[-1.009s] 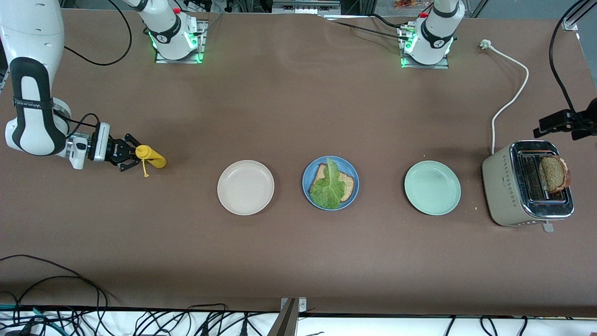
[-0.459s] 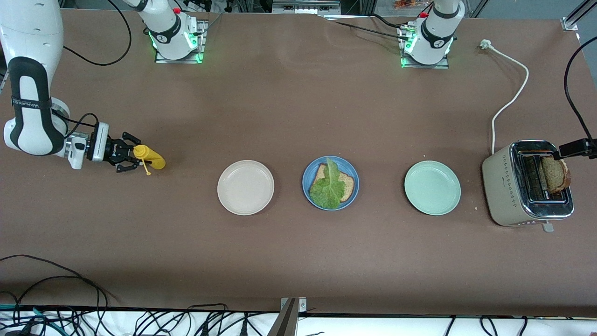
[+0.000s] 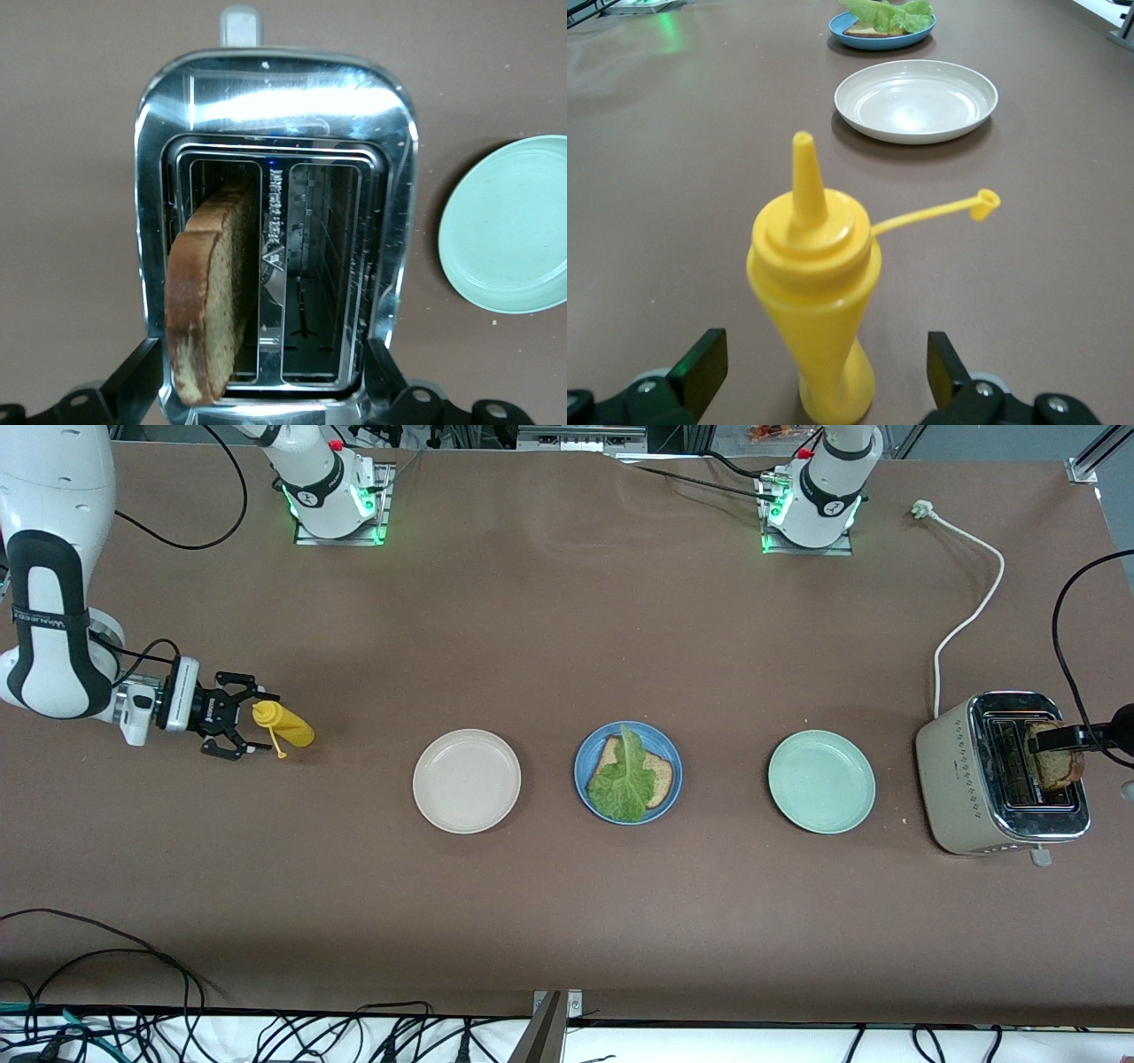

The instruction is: Make sandwich in blue plate with both arms

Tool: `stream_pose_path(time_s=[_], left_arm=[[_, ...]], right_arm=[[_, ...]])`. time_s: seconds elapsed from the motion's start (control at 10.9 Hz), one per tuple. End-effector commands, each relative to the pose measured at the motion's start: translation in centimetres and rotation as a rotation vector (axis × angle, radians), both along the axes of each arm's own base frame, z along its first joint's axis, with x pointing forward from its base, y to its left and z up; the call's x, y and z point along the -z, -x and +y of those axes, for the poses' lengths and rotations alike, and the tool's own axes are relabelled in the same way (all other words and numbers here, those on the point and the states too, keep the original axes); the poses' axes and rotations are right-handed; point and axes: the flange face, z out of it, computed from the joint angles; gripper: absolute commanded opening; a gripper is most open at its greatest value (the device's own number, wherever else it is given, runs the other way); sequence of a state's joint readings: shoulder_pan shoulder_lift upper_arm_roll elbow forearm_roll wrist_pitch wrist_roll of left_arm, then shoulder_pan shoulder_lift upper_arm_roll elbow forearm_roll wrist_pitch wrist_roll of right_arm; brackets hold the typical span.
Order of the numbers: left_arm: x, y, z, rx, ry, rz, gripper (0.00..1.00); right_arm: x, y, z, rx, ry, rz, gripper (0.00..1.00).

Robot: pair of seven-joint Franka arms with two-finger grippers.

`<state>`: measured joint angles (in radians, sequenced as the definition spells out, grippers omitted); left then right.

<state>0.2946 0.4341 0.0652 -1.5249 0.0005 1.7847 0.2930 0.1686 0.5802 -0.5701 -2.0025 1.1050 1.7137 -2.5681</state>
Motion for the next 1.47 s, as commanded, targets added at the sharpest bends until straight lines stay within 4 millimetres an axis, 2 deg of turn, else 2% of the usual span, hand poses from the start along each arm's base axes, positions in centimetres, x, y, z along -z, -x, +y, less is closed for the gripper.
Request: stream_pose_path(time_s=[0.0,0.18,0.37,0.55,0.73,0.83,0.92,1.1,1.38], left_arm=[[0.6,0.2,2.1,0.003,-0.018,0.009,1.0],[1.2,0.7,3.6,-0.027,-0.007,0.014,0.81],[1.8,0.7,3.7,-0.047,-0.005,0.022,0.44],[2.5,0.6,3.6,-0.072,0.005,0.028,0.27],[2.7,0.5,3.4,-0.086,0.012,0.029,0.07],[2.5,0.2,2.7,-0.075,0.01,0.027,0.0],[1.2,-0.1,3.5,-0.084,0.002,0.001,0.0],[-0.6,-0.3,3.6,-0.081,-0.004,-0.015,0.0],[-5.6,-0.3,3.3,-0.069,-0.012,-0.049,0.0]], right_arm=[[-1.3,0.2,-3.3,0.043,0.018,-0.008,1.0],[-2.9,0.2,-5.9,0.032,0.094,0.019,1.0],[-5.6,-0.8,-7.6,0.031,0.165,0.044,1.0],[-10.9,-4.3,-8.0,-0.004,0.251,0.07,1.0],[-17.1,-7.7,-7.0,0.014,0.361,0.153,1.0],[-19.7,-9.0,-6.2,0.055,0.405,0.199,1.0],[-21.8,-9.8,-5.2,0.102,0.444,0.248,1.0],[-26.1,-11.2,-3.5,0.205,0.532,0.319,1.0],[-32.2,-13.2,2.5,0.349,0.686,0.423,1.0]])
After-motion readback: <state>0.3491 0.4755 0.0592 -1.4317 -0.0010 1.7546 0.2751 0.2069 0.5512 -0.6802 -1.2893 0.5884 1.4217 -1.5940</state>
